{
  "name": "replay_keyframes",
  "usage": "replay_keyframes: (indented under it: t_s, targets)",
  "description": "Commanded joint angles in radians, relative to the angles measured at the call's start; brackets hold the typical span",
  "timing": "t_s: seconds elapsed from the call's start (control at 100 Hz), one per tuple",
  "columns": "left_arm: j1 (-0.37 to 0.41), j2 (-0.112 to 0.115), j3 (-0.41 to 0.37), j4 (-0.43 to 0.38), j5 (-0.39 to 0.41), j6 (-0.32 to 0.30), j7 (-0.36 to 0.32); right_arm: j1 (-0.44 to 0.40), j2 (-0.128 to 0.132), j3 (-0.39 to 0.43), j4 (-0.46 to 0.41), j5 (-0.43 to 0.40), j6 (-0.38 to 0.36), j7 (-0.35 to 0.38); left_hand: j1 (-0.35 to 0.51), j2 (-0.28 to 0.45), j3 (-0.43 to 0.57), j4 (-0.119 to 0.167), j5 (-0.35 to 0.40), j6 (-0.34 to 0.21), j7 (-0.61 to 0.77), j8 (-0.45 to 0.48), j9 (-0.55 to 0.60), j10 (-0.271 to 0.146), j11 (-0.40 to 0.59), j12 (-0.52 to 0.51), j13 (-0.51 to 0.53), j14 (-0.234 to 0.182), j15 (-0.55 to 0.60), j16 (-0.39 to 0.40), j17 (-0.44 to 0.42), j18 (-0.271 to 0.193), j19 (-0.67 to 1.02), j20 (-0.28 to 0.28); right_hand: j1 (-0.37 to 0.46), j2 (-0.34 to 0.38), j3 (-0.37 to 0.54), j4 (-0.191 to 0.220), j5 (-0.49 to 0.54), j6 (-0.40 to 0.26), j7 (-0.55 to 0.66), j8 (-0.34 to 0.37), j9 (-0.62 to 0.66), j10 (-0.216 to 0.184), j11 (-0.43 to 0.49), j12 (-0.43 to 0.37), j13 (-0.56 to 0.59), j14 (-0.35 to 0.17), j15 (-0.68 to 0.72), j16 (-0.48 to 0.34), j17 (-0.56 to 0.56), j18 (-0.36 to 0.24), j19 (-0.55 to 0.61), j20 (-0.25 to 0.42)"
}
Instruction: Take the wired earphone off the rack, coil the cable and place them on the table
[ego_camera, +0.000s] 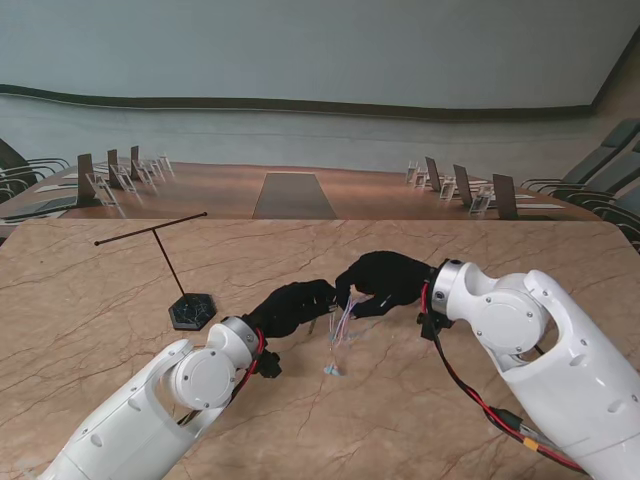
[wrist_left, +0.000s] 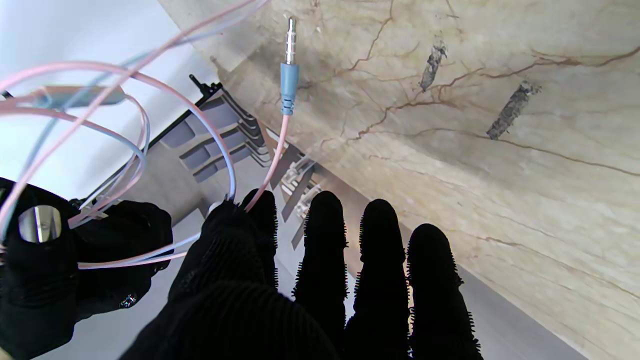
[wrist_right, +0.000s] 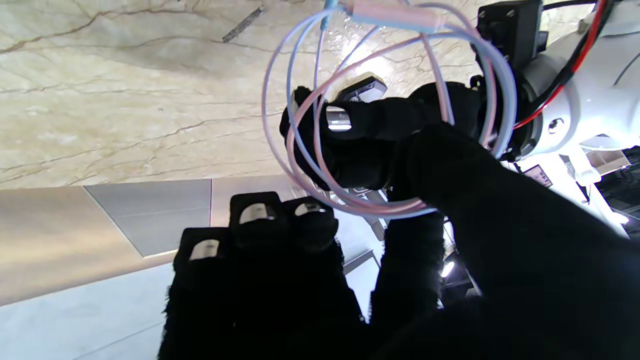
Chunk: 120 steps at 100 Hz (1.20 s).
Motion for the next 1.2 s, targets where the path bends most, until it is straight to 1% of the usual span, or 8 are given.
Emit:
replay_keyframes:
  t_s: [0.0, 0.29, 0.35, 0.48, 0.72, 0.96, 1.04, 1.19]
  targets:
    - [0.006, 0.001, -0.002, -0.017, 0.015, 0.006, -0.005, -0.005, 0.001, -0.003, -0.002, 0.004, 0.003, 0.012, 0.091, -0.029, -0.002, 0.004, 0.006, 0.027, 0.019, -0.037, -0.03, -0.036, -0.023, 0.059, -0.024, -0.04, -0.004, 0.021, -0.018, -0.036, -0.017, -0.011, 0.094, 0.088, 0.052, 0.032, 0.041, -0.106, 0.085, 0.088, 0.042, 0.108, 0.067, -0.017, 0.072, 0.074, 0.084, -0.01, -0.004, -0.061, 0.013, 0.024]
    - [-0.02, 0.009, 0.003, -0.019, 0.025, -0.019, -0.035, -0.011, 0.003, 0.005, 0.0, 0.012, 0.002, 0.019, 0.06, -0.138, 0.015, 0.009, 0.03, 0.026, 0.132, -0.039, -0.04, -0.047, -0.039, 0.1, -0.04, -0.051, -0.018, 0.023, -0.036, -0.036, -0.058, -0.024, 0.086, 0.081, 0.069, 0.041, 0.047, -0.105, 0.079, 0.111, 0.046, 0.107, 0.072, -0.026, 0.082, 0.073, 0.09, -0.022, 0.013, -0.057, 0.018, 0.02]
    - [-0.022, 0.012, 0.002, -0.025, 0.014, -0.014, -0.054, -0.013, 0.002, 0.008, 0.0, 0.013, -0.001, 0.017, 0.051, -0.119, 0.017, 0.006, 0.037, 0.033, 0.065, -0.108, -0.057, -0.038, -0.047, 0.072, -0.053, -0.047, -0.032, 0.019, -0.051, -0.036, -0.094, -0.039, 0.087, 0.077, 0.071, 0.041, 0.05, -0.101, 0.079, 0.114, 0.045, 0.107, 0.071, -0.028, 0.081, 0.075, 0.089, -0.025, 0.012, -0.056, 0.017, 0.018]
    - [-0.023, 0.02, 0.008, -0.03, 0.014, 0.002, -0.086, -0.011, 0.004, 0.011, 0.001, 0.018, -0.008, 0.022, -0.052, -0.098, 0.011, 0.013, -0.067, 0.048, -0.128, -0.278, -0.106, -0.05, 0.003, -0.136, -0.059, -0.056, -0.042, 0.018, -0.048, -0.043, -0.105, -0.032, 0.084, 0.077, 0.076, 0.043, 0.051, -0.102, 0.077, 0.119, 0.041, 0.107, 0.068, -0.031, 0.077, 0.075, 0.087, -0.028, 0.008, -0.057, 0.016, 0.016]
    - [-0.041, 0.019, 0.035, -0.01, 0.005, 0.02, -0.103, 0.003, 0.005, 0.002, 0.01, 0.039, -0.013, 0.03, -0.043, -0.065, 0.014, 0.012, -0.133, 0.039, -0.262, -0.296, -0.099, -0.045, -0.004, -0.178, -0.045, -0.03, 0.0, 0.052, 0.03, -0.123, 0.198, 0.176, 0.081, 0.072, 0.084, 0.047, 0.054, -0.097, 0.073, 0.124, 0.04, 0.111, 0.063, -0.041, 0.075, 0.08, 0.083, -0.036, 0.006, -0.054, 0.013, 0.012]
    - [-0.061, 0.017, 0.058, 0.007, -0.014, 0.018, -0.115, 0.026, 0.005, -0.014, 0.015, 0.054, -0.023, 0.035, -0.011, -0.058, 0.008, 0.008, -0.131, 0.042, -0.274, -0.302, -0.083, -0.041, -0.011, -0.079, -0.032, -0.028, 0.037, 0.084, 0.039, -0.123, 0.204, 0.199, 0.078, 0.067, 0.093, 0.051, 0.057, -0.097, 0.072, 0.13, 0.034, 0.112, 0.059, -0.048, 0.07, 0.081, 0.079, -0.043, 0.004, -0.054, 0.011, 0.008]
    - [-0.065, 0.017, 0.064, 0.01, -0.022, 0.013, -0.118, 0.035, 0.005, -0.02, 0.017, 0.058, -0.022, 0.038, -0.047, -0.066, 0.014, 0.012, -0.125, 0.047, -0.281, -0.307, -0.084, -0.041, -0.006, -0.163, -0.029, -0.025, 0.037, 0.085, 0.039, -0.118, 0.201, 0.191, 0.075, 0.069, 0.094, 0.051, 0.054, -0.096, 0.07, 0.13, 0.03, 0.112, 0.057, -0.051, 0.067, 0.082, 0.077, -0.045, 0.002, -0.054, 0.009, 0.006]
    - [-0.072, 0.018, 0.074, 0.012, -0.026, 0.007, -0.128, 0.045, 0.002, -0.029, 0.023, 0.067, -0.02, 0.029, -0.075, -0.062, 0.01, 0.014, -0.122, 0.047, -0.304, -0.324, -0.087, -0.043, -0.005, -0.181, -0.029, -0.027, 0.029, 0.079, 0.032, -0.114, 0.189, 0.181, 0.074, 0.065, 0.099, 0.054, 0.058, -0.096, 0.07, 0.133, 0.03, 0.114, 0.056, -0.058, 0.066, 0.084, 0.075, -0.05, 0.002, -0.052, 0.009, 0.004]
